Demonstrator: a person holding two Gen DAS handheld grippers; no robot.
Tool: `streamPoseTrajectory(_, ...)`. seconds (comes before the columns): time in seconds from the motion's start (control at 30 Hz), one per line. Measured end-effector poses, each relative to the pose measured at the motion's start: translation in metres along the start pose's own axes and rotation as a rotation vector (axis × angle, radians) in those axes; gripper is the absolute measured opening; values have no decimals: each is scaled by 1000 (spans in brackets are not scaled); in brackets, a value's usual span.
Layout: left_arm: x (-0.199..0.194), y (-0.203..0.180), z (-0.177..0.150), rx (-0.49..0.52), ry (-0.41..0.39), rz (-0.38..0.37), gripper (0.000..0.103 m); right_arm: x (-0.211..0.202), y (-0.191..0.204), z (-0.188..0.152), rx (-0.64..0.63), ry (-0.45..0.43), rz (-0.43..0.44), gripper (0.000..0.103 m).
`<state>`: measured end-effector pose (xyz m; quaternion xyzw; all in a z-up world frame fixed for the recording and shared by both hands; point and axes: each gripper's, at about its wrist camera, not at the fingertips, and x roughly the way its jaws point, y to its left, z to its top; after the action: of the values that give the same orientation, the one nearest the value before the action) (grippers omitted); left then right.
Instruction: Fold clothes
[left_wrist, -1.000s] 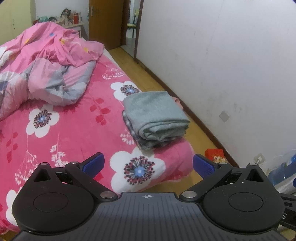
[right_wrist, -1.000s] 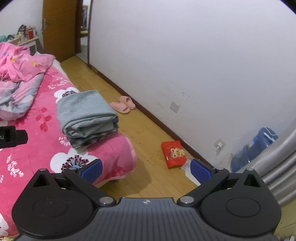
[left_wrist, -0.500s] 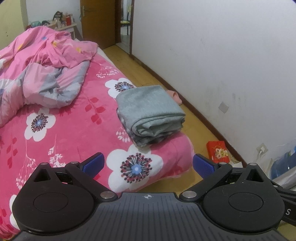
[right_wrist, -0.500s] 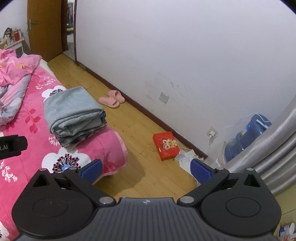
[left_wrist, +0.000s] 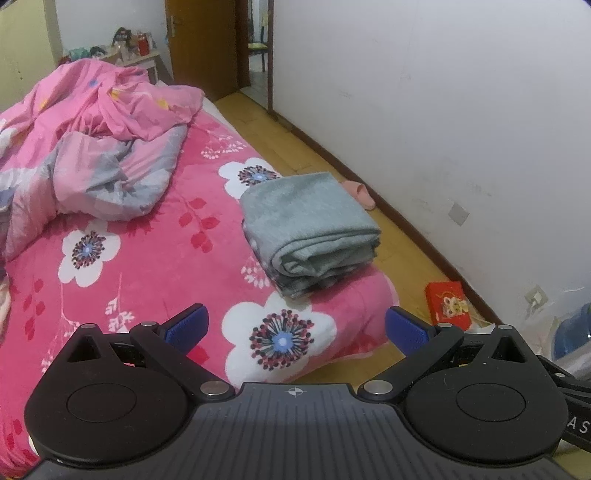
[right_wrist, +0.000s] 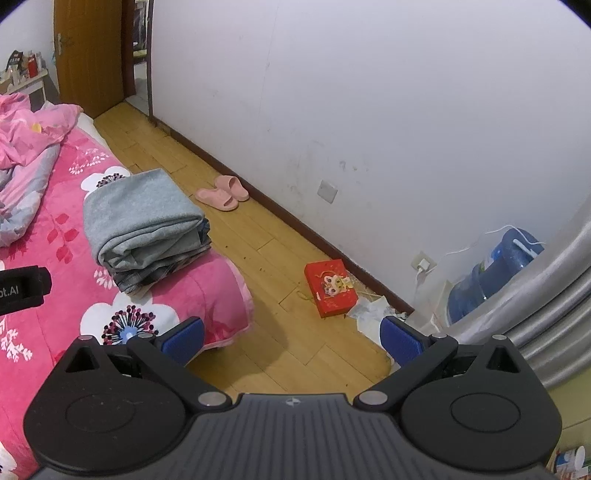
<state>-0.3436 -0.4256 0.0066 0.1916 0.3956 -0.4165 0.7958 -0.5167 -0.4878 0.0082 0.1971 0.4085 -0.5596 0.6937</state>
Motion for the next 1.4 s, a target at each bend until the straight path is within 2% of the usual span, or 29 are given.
streamPoseTrajectory(1.4, 0, 20, -4, -32, 16, 43, 103, -1, 29, -7, -69, 19, 51, 103)
